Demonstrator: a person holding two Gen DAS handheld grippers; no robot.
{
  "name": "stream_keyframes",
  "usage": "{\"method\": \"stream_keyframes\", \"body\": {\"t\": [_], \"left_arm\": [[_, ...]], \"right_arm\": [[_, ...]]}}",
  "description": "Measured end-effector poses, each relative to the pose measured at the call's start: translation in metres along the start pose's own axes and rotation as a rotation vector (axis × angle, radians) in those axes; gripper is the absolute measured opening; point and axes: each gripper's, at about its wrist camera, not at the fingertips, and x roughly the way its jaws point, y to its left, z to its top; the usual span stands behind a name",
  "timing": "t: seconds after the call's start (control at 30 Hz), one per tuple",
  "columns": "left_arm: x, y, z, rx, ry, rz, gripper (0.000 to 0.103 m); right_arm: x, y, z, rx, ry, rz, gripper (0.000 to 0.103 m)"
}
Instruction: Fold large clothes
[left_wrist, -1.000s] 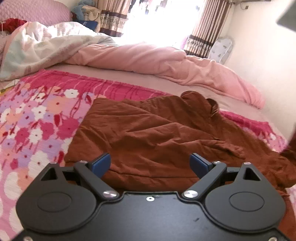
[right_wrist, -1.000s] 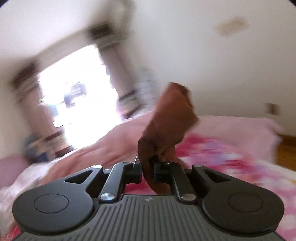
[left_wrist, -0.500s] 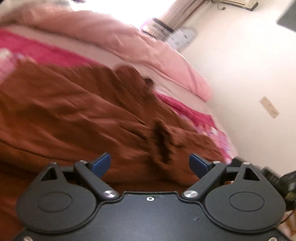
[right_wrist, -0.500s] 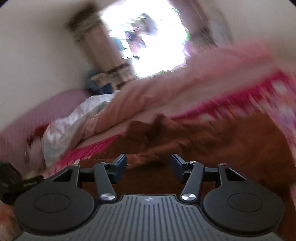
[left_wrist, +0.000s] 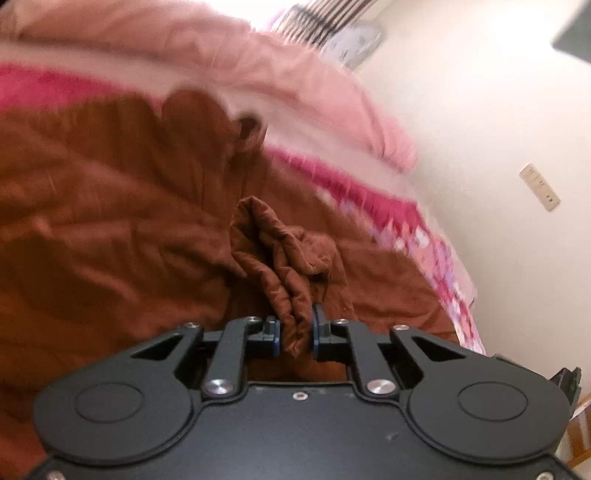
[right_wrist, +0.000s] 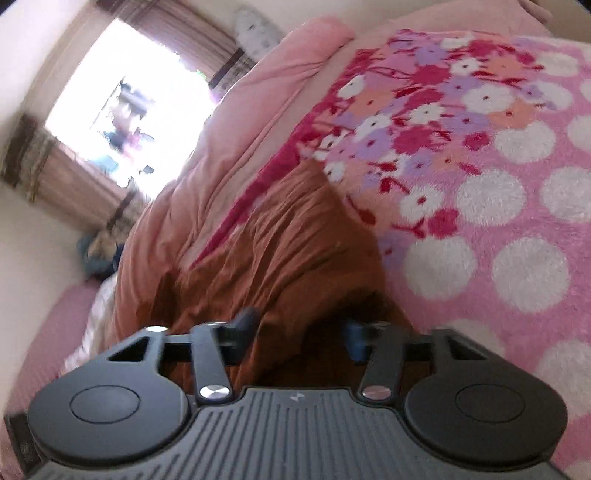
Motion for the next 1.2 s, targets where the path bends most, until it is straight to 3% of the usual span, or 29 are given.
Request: {"method": "stream_keyframes", "body": {"t": [0.03,0.13,0.2,0.27,0.3,0.4,0.43,0.5,0.6,0.67,0.8,0.9,1.0,1.2], "left_arm": [[-0.009,-0.002,0.002,0.020,-0.027,-0.015,0.012],[-0.023,-0.001,-0.001,0.066,-0.044,-0.021,0.014],[-0.007,0.001,-0.009,0.106,0.001,0.038,0.015],[0.011,0.011,-0.018,0.111,0.054,0.096,0.019],[0.021,0.018,-0.022,0.100,0.080,0.110,0.025],[0.021,0.029,-0.021,0.071,0.074,0.075,0.033],[0.016,0.030,-0.019,0.062,0.076,0.076,0.044],[-0.001,0.026,-0.013,0.087,0.055,0.128,0.052],[-0.036,0.015,-0.005,0.173,-0.043,0.211,0.054],[-0.052,0.008,0.000,0.185,-0.094,0.198,0.055],[-0.045,-0.008,0.001,0.183,-0.112,0.129,0.055],[-0.023,-0.018,-0.005,0.188,-0.116,0.115,0.055],[-0.003,-0.021,-0.007,0.175,-0.095,0.067,0.055],[0.038,-0.008,-0.007,0.203,-0.049,0.181,0.055]], "right_arm": [[0.000,0.001,0.003,-0.007,-0.005,0.010,0.010],[-0.010,0.006,0.007,-0.035,-0.062,0.034,0.005],[-0.010,0.004,0.007,-0.040,-0.065,0.017,0.005],[-0.002,-0.002,0.002,-0.069,-0.035,-0.037,0.006],[0.003,-0.005,-0.002,-0.073,-0.019,-0.070,0.006],[0.003,-0.011,-0.009,-0.087,-0.016,-0.088,0.008],[-0.001,-0.010,-0.008,-0.096,-0.016,-0.091,0.017],[-0.015,-0.001,-0.004,-0.138,-0.014,-0.115,0.026],[-0.036,0.025,0.001,-0.287,-0.014,-0.226,0.030],[-0.047,0.050,0.000,-0.416,-0.057,-0.278,0.035],[-0.041,0.093,-0.007,-0.586,-0.137,-0.178,0.037],[-0.011,0.110,-0.009,-0.619,-0.145,-0.155,0.037],[0.022,0.112,-0.008,-0.622,-0.112,-0.201,0.037],[0.064,0.084,-0.009,-0.591,-0.040,-0.295,0.037]]}}
